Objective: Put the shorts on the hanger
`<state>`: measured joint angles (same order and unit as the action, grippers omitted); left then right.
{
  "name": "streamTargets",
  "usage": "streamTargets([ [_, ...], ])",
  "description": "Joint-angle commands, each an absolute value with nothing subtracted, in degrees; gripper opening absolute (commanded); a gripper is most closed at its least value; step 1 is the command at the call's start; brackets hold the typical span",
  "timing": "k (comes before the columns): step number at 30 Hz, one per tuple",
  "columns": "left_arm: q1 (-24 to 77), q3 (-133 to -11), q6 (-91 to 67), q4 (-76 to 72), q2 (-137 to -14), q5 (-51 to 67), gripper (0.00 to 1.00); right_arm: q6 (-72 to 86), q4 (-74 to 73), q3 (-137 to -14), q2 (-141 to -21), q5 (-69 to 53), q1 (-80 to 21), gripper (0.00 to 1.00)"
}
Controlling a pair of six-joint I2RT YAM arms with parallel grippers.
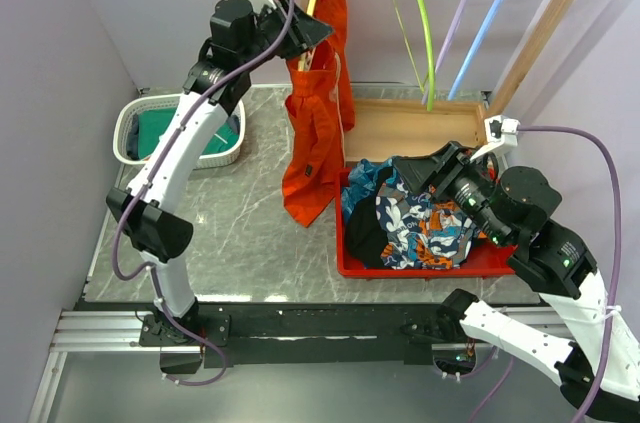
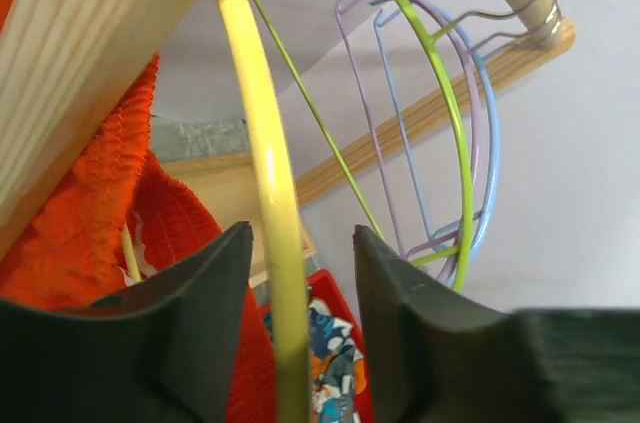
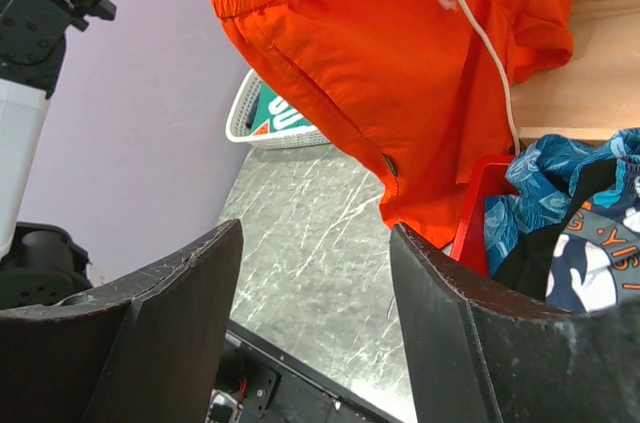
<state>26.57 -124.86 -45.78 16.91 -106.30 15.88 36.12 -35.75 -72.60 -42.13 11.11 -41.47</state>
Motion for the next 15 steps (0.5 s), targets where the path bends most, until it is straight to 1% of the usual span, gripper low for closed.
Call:
streamTargets([
  [1,26.72,-124.02,-43.60,12.30,-99.24,18.37,0.61,35.86,-34.72,-71.81,-42.19,11.69,-41.57,0.69],
  [2,26.63,-123.40,-42.81,12.91,-97.75,18.28,0.77,35.77,-34.63,-71.63,-42.27,11.78,-41.49,0.69],
  [3,26.72,-123.05,-42.37,14.14,-96.95,18.28,0.86,35.68,-34.54,-71.46,-42.54,11.95,-41.48,0.70],
  [4,26.63,-122.61,-41.93,14.67,-96.16,18.54,0.99,35.51,-34.19,-71.37,-42.71,11.87,-41.48,0.70],
  [5,26.63,-121.91,-41.14,15.46,-94.67,18.81,0.97,35.51,-33.93,-71.02,-42.89,11.95,-41.48,0.70],
  [10,26.63,-119.36,-39.64,20.11,-89.57,19.16,0.97,35.24,-31.91,-69.17,-43.77,12.30,-41.57,0.71],
  [13,26.72,-116.90,-38.41,22.67,-85.70,15.84,0.97,35.24,-31.03,-67.68,-43.86,12.74,-41.57,0.73],
  [15,26.72,-113.22,-37.27,23.38,-82.10,14.42,0.97,35.16,-30.41,-66.36,-44.21,13.27,-41.57,0.74],
])
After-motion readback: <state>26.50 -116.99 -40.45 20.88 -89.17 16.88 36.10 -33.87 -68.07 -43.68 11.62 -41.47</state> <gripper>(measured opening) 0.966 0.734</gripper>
